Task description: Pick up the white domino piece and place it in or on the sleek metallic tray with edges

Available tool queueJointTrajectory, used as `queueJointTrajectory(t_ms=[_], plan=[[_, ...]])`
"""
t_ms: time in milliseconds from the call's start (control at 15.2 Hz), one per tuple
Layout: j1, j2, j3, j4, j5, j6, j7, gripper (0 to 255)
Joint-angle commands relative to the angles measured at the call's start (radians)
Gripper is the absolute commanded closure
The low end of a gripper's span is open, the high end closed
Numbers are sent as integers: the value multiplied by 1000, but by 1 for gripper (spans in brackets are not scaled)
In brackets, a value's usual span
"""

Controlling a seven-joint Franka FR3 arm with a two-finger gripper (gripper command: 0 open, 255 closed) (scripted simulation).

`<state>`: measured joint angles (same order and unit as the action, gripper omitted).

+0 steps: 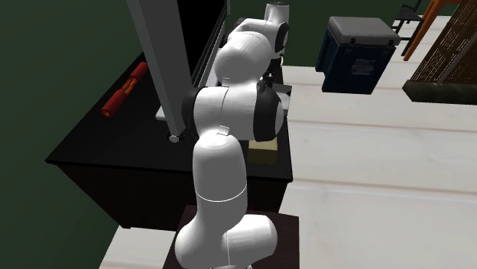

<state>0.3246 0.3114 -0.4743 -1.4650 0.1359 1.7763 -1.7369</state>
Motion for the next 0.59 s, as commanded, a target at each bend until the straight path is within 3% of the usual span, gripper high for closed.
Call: queueJointTrajectory(t_ms=[0, 528], plan=[[-4, -4, -2, 54, -2, -58, 1, 0], [-8, -1, -3, 84, -1, -86, 1, 0]])
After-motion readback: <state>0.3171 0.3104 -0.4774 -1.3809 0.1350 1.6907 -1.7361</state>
